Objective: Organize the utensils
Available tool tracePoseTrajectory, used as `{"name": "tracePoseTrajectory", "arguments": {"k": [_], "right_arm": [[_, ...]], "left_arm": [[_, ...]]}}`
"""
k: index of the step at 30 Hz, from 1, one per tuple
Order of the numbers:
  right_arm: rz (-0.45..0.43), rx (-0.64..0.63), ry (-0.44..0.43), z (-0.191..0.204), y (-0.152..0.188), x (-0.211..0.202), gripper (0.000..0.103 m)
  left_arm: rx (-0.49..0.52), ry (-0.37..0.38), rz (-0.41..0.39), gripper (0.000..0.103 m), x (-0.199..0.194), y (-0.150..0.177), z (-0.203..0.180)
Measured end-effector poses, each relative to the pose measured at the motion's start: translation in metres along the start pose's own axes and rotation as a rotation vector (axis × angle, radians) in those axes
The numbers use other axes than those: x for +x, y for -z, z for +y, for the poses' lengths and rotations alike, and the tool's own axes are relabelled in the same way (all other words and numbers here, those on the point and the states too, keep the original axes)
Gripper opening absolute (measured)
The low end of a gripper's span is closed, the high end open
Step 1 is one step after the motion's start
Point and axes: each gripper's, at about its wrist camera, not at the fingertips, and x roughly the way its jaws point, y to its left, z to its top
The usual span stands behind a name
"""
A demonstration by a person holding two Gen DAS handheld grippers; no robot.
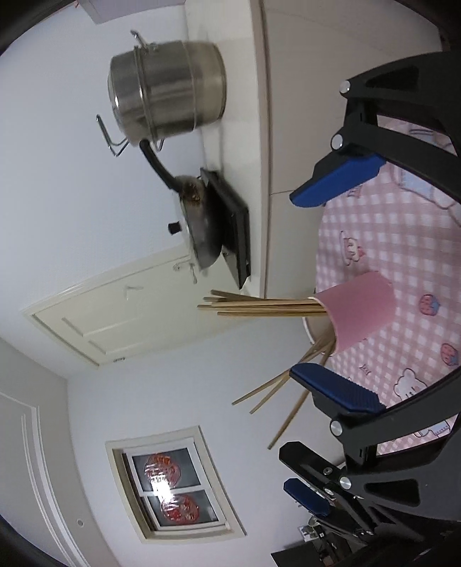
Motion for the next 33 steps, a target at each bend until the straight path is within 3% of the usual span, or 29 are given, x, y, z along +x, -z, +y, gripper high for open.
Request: {"name": "tracePoseTrajectory", "arguments": {"k": [12,22,33], "right_arm": [[0.002,-0.079,0.068,0.020,0.010,-0.020,0.091],[-0.024,-0.174,0.135,0.044,0.015,-0.039,0.093],[0.007,-0.190,0.096,0.067,0.013,-0.042,0.094]], "left_arm": [[-0.060,0.007,0.063,0.093,-0.016,0.006,0.017],[-0.051,-0.006,0.137,0.093,-0.025,0.004,0.023],[-0.080,-0.081,0.134,0.093,-0.045,-0.006,0.038]]}}
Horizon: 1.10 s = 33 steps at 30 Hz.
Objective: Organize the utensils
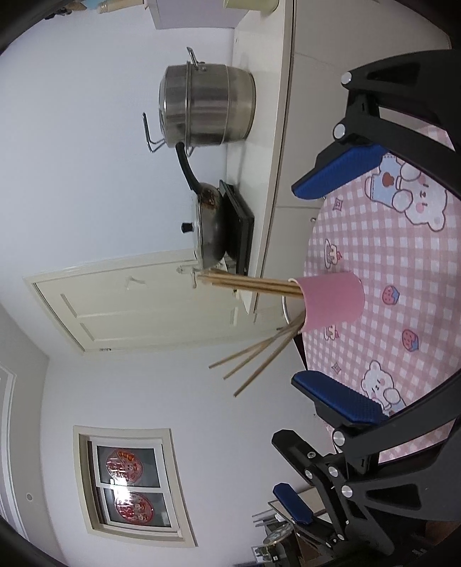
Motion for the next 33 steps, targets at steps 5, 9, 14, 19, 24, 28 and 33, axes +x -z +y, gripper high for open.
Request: {"name": "tracePoseTrajectory", "arguments": {"k": [5,9,14,19,24,28,33], "right_arm": [[0.024,0.006,-0.017,0.007,-0.003,0.004,0.094],[0.034,0.041,-0.017,0.007,-0.007,0.004,0.095],[0.040,0.029,0.024,0.007,-0.013,-0.001,0.095],[0.036,0.028,0.047,0.009,-0.015,-0.006,0.095],[0.011,-0.019,0.095,0.014,-0.017,-0.014,0.095],[0.006,-0.029,0.104,0.015,-0.017,-0.016,0.095],[0.004,-0.049,0.117,0.018,-0.015,-0.017,0.095]], "left_arm": [[0.018,-0.031,-0.007,0.093,-0.003,-0.005,0.004],[-0.023,-0.022,-0.007,0.093,-0.004,-0.007,0.007],[-0.040,0.012,0.001,0.093,-0.005,-0.008,0.008],[-0.067,0.045,0.021,0.093,-0.005,-0.012,0.010],[-0.058,0.038,0.024,0.093,-0.008,-0.012,0.008],[-0.068,0.052,0.036,0.093,-0.009,-0.012,0.010],[-0.060,0.043,0.041,0.093,-0.010,-0.010,0.008]]}}
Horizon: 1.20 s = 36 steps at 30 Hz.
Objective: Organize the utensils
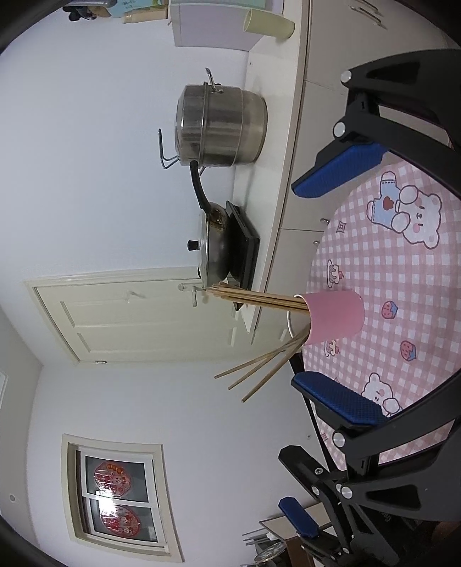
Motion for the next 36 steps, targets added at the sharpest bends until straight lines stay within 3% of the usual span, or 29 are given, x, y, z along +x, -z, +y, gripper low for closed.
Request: {"name": "tracePoseTrajectory", "arguments": {"k": [36], "right_arm": [[0.002,-0.013,-0.017,0.0045,0.0019,-0.0011,0.095]], "left_arm": [[0.051,-0.044,-0.020,0.093,-0.0079,-0.0025,-0.0027]]}}
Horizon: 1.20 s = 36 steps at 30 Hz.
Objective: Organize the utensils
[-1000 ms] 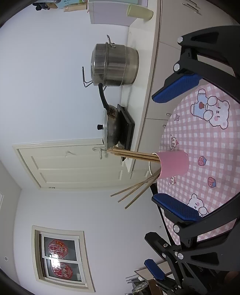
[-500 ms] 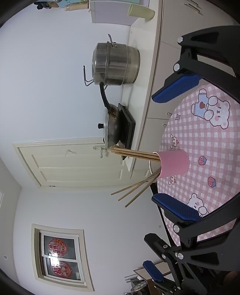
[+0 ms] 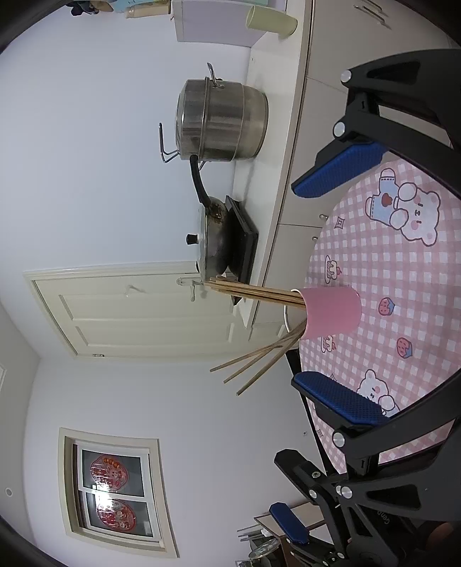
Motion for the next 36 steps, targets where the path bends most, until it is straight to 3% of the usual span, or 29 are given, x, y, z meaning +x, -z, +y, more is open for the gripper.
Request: {"name": "tracePoseTrajectory", "arguments": {"k": [36], "right_arm": [[0.001,0.008,-0.004,0.0002,0.0028,-0.0071,0.095]], "left_arm": [[0.029,-0.025,-0.020,0.093,-0.0104,-0.0019,-0.0045]]}}
